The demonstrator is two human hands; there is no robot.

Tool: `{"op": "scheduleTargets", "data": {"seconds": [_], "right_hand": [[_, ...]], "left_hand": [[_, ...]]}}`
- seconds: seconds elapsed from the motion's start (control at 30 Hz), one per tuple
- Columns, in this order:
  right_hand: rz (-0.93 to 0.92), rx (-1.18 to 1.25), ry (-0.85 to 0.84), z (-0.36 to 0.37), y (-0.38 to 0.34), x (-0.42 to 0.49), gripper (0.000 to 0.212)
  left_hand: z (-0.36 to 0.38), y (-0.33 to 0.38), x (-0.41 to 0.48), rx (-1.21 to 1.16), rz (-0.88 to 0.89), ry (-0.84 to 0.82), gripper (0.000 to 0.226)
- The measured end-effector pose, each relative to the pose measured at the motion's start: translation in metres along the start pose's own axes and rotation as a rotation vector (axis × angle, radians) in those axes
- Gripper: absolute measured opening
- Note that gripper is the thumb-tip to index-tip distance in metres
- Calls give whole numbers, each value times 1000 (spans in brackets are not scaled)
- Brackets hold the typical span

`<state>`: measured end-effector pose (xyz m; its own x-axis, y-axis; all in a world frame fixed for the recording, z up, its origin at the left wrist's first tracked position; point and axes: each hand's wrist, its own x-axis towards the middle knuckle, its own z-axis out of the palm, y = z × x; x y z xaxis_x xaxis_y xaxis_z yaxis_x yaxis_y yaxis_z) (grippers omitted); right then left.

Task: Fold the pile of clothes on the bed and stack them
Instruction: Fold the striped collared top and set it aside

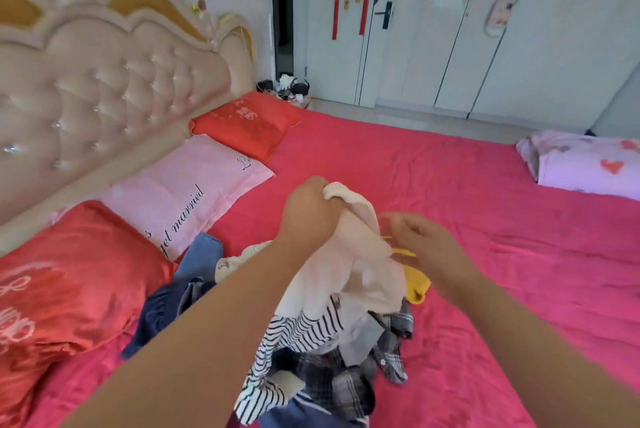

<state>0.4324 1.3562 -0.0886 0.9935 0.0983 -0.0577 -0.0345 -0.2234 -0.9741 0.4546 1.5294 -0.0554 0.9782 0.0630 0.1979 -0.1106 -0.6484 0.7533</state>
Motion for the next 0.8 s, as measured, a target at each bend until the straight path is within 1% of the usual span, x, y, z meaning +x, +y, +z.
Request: {"op": "scheduleTargets", "data": {"seconds": [0.07, 0.1, 0.13, 0.2, 0.23, 0.3, 0.37, 0.4, 0.47, 0.5, 0.57, 0.63, 0.67, 0.7, 0.8], "right_hand": [[114, 152, 109, -34, 7, -15, 25], [157, 146, 166, -51, 14, -22, 25], [196, 104, 202, -66, 22, -29, 23], [253, -6, 220, -91, 40, -42, 29], [275, -56, 222, -102, 47, -48, 33], [296, -110, 230, -119, 51, -59, 42], [259, -145, 270, -137, 48, -68, 49], [211, -143, 294, -147, 44, -72, 44], [91, -18, 335, -168, 29, -85, 26], [41, 57, 313, -178, 19, -95, 24], [-33, 118, 203, -202, 7, -112, 37], [-47, 68, 121, -220, 0, -127, 39], [-52, 39, 127, -228, -1, -132, 41], [-75, 27, 155, -234, -4, -138, 42], [-166, -6, 325, -261, -18, -156, 41]], "left_hand": [[-11, 39, -1, -72, 16, 46, 8], [-17, 60, -2, -107, 23, 63, 9], [-23, 81, -3, -136, 31, 74, 15], [-31, 122, -7, -155, 69, 63, 28], [-33, 141, -10, -155, 89, 49, 31], [-33, 173, -16, -201, 95, 38, 24], [-29, 198, -25, -308, 74, 33, 21], [-26, 208, -32, -346, 62, 19, 20], [-19, 227, -43, -415, 25, -16, 17], [-14, 236, -47, -447, 3, -30, 18], [-3, 250, -55, -485, -31, -54, 19], [11, 262, -60, -526, -63, -78, 17], [18, 267, -63, -548, -77, -94, 17], [26, 271, -66, -558, -89, -109, 16], [42, 278, -73, -546, -128, -135, 14]]}}
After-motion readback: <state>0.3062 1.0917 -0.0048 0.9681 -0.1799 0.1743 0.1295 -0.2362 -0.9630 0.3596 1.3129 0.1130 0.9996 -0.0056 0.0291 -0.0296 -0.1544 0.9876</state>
